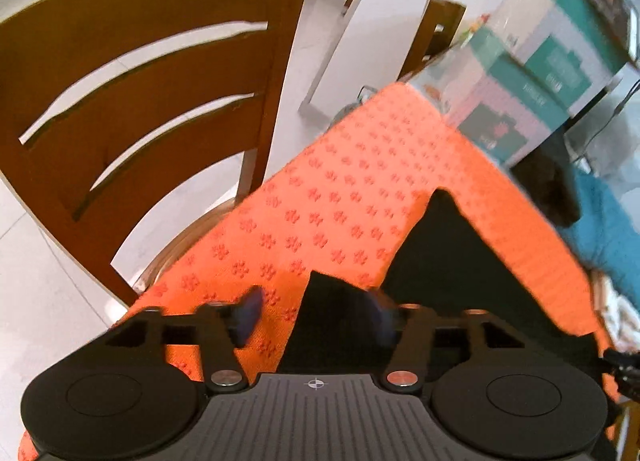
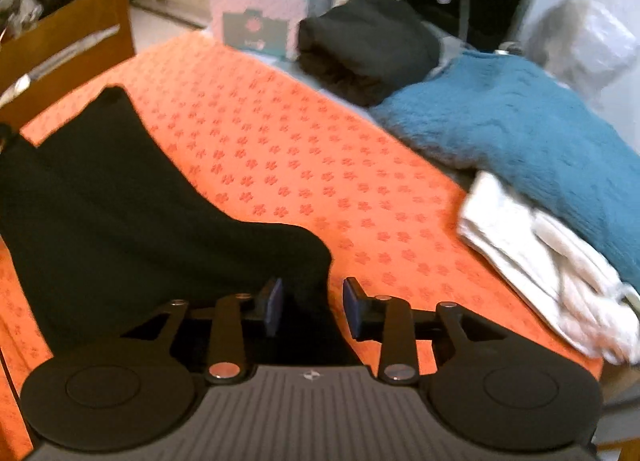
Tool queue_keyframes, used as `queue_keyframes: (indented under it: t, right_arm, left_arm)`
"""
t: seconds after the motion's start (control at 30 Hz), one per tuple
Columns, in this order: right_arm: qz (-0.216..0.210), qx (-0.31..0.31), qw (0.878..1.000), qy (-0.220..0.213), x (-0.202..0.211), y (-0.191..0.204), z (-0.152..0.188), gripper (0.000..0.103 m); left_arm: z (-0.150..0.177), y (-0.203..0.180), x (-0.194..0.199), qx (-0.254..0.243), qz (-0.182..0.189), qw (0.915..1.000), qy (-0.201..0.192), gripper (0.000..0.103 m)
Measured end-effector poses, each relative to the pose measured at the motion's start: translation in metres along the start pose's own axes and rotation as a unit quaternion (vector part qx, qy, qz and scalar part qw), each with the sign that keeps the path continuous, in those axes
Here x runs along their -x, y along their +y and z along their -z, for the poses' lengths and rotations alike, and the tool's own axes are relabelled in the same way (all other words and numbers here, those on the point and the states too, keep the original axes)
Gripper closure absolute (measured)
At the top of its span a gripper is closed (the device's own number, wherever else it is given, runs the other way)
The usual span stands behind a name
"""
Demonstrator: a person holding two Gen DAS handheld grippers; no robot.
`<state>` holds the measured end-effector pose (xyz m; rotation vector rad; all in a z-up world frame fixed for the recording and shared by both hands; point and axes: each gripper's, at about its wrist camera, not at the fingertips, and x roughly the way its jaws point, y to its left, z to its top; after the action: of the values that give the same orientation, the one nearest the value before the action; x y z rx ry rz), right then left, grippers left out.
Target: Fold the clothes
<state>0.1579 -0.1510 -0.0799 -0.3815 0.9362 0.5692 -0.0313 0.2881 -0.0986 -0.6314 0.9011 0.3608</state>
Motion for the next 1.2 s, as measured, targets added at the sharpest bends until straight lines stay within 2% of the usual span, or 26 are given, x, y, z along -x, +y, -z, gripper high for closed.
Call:
queue_keyframes:
  t: [0.13,0.27,0.33,0.43,0.5,0.63,0.73,0.8,0.9,0.97,1.0,1.1,1.2]
  right_arm:
    - [0.006,-0.056,0.998,-0.004,0.029,-0.005,0.022,0.063]
    - [0.028,-0.103,0.994,0.013,0.048,-0.007,0.060,0.063]
    - [0.041,-0.142,0.989,0.020,0.057,-0.010,0.083,0.063]
    - [0.067,-0.217,0.974,0.028,0.071,-0.020,0.121,0.062]
    - [0.087,-0.294,0.952,0.024,0.084,-0.032,0.150,0.062]
    - [0.137,-0.414,0.900,0.006,0.110,-0.054,0.201,0.061]
    - [0.171,-0.482,0.859,-0.015,0.124,-0.070,0.234,0.057]
    - [0.179,-0.526,0.831,-0.034,0.131,-0.082,0.250,0.057]
    - [0.169,-0.532,0.828,-0.058,0.134,-0.091,0.252,0.057]
    - [0.152,-0.489,0.857,-0.064,0.130,-0.090,0.238,0.057]
    - [0.142,-0.459,0.875,-0.059,0.125,-0.088,0.229,0.056]
    - [0.115,-0.365,0.923,-0.043,0.109,-0.083,0.205,0.053]
    - [0.100,-0.277,0.955,-0.036,0.093,-0.074,0.183,0.052]
  left_arm:
    - [0.008,0.007,-0.005,0.017,0.012,0.9994,0.027,0.030]
    - [0.013,0.006,-0.011,0.019,0.009,0.9988,0.043,0.030]
    - [0.012,0.002,-0.009,0.012,0.004,0.9991,0.041,0.030]
    - [0.007,-0.009,0.001,-0.014,0.000,0.9996,0.025,0.030]
    - [0.003,-0.018,0.009,-0.032,-0.001,0.9994,0.011,0.030]
    - [-0.007,-0.037,0.021,-0.058,0.015,0.9982,0.000,0.030]
    - [-0.010,-0.059,0.019,-0.082,0.043,0.9956,0.012,0.029]
    - [-0.009,-0.076,0.014,-0.104,0.062,0.9923,0.025,0.029]
    - [0.002,-0.106,0.003,-0.151,0.083,0.9838,0.050,0.029]
    - [0.013,-0.122,-0.006,-0.181,0.092,0.9767,0.068,0.029]
    - [0.018,-0.130,-0.011,-0.196,0.097,0.9728,0.076,0.029]
    - [0.032,-0.145,-0.024,-0.216,0.103,0.9658,0.101,0.029]
    - [0.043,-0.155,-0.033,-0.229,0.109,0.9600,0.118,0.029]
